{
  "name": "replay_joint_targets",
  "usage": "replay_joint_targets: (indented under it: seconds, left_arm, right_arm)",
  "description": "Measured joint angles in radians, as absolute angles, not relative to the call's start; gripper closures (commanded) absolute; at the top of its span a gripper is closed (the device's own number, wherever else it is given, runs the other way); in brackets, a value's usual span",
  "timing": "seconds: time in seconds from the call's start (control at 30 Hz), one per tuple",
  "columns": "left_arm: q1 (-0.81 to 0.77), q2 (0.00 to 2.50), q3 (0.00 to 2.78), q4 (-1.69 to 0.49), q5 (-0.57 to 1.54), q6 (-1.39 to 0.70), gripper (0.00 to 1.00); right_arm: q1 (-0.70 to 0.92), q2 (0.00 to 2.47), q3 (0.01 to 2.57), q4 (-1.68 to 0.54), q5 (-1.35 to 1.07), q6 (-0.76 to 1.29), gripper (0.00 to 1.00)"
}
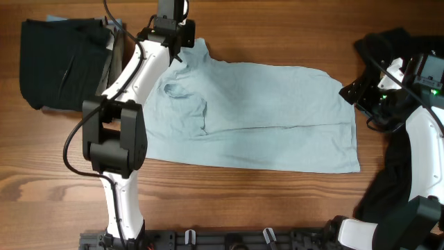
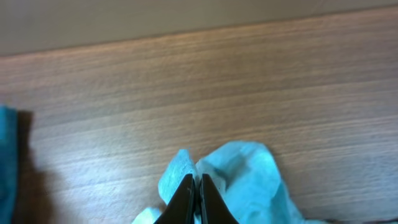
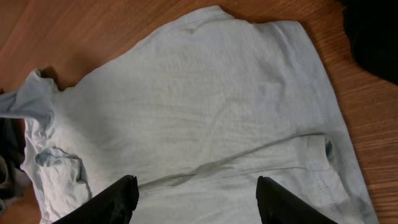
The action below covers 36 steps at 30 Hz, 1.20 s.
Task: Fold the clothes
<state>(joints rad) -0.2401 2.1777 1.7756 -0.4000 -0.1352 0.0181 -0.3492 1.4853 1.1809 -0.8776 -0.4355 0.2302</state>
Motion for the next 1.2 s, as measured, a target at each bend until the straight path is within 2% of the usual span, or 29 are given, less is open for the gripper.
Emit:
replay_joint_targets:
  seconds: [0.2, 0.27, 0.33, 0.4, 0.43, 0.53, 0.57, 0.63, 0.83, 0.9, 0.97, 1.2]
  left_arm:
    - [-0.24, 2.129, 1.776, -0.537, -0.154, 0.018, 0.96]
    - [-0.24, 2.099, 1.776, -0.627, -0.158, 0.018, 0.91]
    - [-0.24, 2.078, 1.776, -0.726, -0.16, 0.017, 0.8]
    - [-0.24, 2.069, 1.776, -0.786, -0.159, 0.018, 0.64]
    - [-0.24, 2.062, 1.776, -0.888, -0.149, 0.019, 0.57]
    - [-0.24, 2.062, 1.774, -0.934, -0.136, 0.023, 0.32]
    - [-0.24, 2.062, 1.774, -0.921, -0.131, 0.024, 0.29]
    - [-0.239, 2.062, 1.774, -0.859, -0.129, 0.031, 0.3]
    - [-0.222, 2.063, 1.774, -0.635, -0.109, 0.041, 0.47]
    - [-0.212, 2.067, 1.774, -0.58, -0.079, 0.045, 0.47]
    - [-0.204, 2.084, 1.775, -0.54, -0.049, 0.044, 0.43]
    - [-0.189, 2.235, 1.777, -0.516, 0.022, 0.044, 0.44]
  right_arm:
    - [-0.349, 1.485, 1.181, -0.878, -0.435, 0.23, 0.34]
    - [-0.349, 1.485, 1.181, -0.878, -0.435, 0.23, 0.34]
    - [-0.349, 1.485, 1.181, -0.877, -0.435, 0.23, 0.34]
    - [-0.349, 1.486, 1.181, -0.877, -0.435, 0.23, 0.33]
    - [-0.349, 1.486, 1.181, -0.877, -0.435, 0.23, 0.31]
    - [-0.349, 1.486, 1.181, -0.873, -0.435, 0.233, 0.31]
    - [-0.349, 1.485, 1.181, -0.87, -0.435, 0.234, 0.31]
    - [-0.349, 1.485, 1.181, -0.859, -0.435, 0.234, 0.31]
    - [-0.349, 1.485, 1.181, -0.851, -0.435, 0.235, 0.31]
    - [-0.349, 1.485, 1.181, -0.851, -0.434, 0.237, 0.3]
    - [-0.349, 1.485, 1.181, -0.851, -0.432, 0.237, 0.3]
    - [-0.349, 1.485, 1.181, -0.851, -0.432, 0.237, 0.3]
